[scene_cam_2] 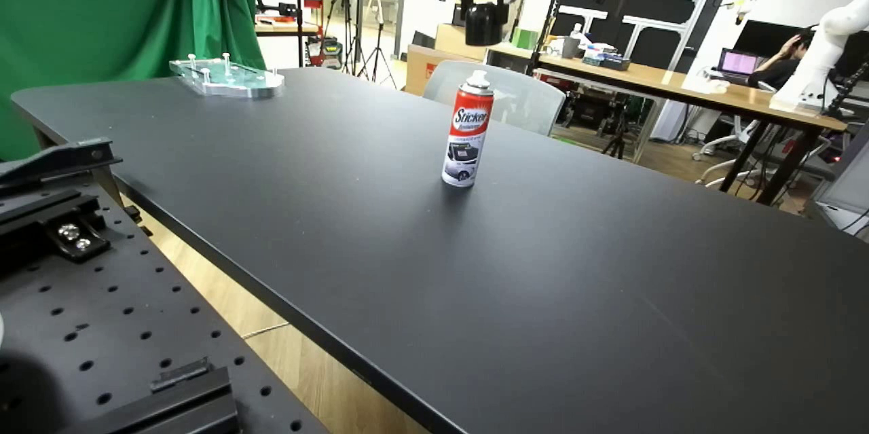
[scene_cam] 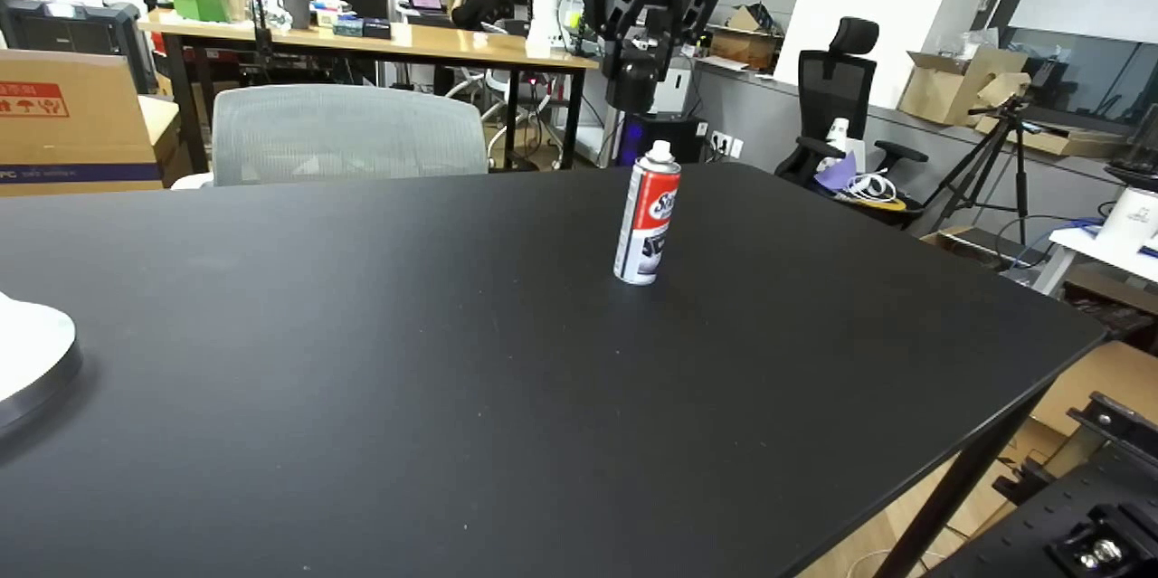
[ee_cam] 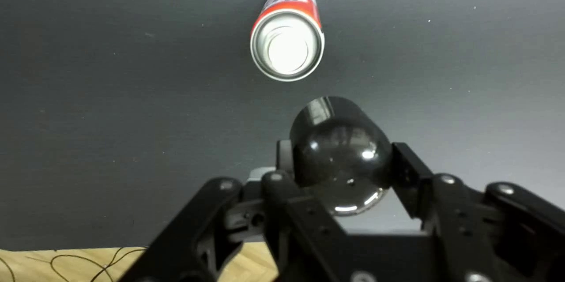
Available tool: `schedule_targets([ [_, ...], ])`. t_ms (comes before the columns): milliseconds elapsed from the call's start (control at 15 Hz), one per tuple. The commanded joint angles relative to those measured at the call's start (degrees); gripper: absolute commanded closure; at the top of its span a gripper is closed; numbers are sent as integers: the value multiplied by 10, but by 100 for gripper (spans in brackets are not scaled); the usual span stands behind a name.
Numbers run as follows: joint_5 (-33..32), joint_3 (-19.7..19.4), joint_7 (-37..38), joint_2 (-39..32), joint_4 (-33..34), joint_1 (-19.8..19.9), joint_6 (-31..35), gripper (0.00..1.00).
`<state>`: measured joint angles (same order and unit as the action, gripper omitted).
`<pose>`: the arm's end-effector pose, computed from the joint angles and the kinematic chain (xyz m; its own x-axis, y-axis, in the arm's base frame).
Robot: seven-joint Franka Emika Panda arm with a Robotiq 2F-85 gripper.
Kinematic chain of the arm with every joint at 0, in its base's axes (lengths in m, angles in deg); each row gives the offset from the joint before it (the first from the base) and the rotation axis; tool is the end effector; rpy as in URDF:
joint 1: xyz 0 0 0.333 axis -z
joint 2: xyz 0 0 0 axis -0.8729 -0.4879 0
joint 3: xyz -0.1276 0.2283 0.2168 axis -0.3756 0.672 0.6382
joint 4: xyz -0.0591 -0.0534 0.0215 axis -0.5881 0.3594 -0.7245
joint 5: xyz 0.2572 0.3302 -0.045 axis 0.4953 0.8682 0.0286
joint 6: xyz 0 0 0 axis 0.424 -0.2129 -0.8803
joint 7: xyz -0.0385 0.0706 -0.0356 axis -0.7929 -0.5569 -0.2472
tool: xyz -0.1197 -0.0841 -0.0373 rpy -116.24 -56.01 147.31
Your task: Put the black cap on the can
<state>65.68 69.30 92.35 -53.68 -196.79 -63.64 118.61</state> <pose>0.5705 0.0179 0.3061 0.9768 -0.0315 0.2117 -0.0420 -0.9981 0.0452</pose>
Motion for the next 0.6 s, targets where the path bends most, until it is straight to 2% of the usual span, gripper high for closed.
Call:
schedule_targets([
  [0, 1, 7, -1, 5, -4, 5, -1, 43],
  [67, 2, 7, -2, 5, -4, 5, -1, 43],
  [133, 2, 7, -3, 3, -4, 6, -1, 68],
  [400, 98, 17, -95, 26, -20, 11, -24, 68],
  [533, 122, 14, -116, 33, -18, 14, -36, 68],
])
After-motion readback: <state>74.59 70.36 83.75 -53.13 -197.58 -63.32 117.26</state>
